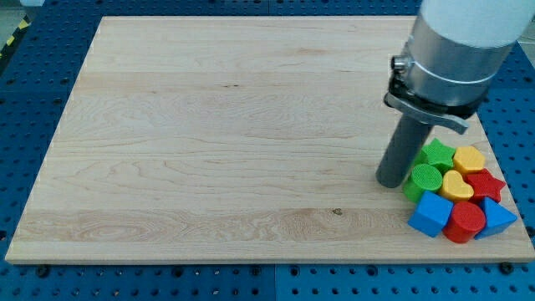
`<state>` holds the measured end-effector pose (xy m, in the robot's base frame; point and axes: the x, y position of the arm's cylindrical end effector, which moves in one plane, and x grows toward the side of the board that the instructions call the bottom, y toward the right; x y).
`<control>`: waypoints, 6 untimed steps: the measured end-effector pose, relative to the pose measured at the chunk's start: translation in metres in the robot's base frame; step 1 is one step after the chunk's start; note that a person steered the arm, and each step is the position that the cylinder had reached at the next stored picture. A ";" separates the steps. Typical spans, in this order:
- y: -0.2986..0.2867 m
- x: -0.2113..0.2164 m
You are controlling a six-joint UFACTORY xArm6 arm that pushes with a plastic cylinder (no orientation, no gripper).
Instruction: Move your arm above the hexagon
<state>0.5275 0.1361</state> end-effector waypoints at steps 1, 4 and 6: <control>-0.048 -0.021; 0.074 -0.109; 0.208 -0.050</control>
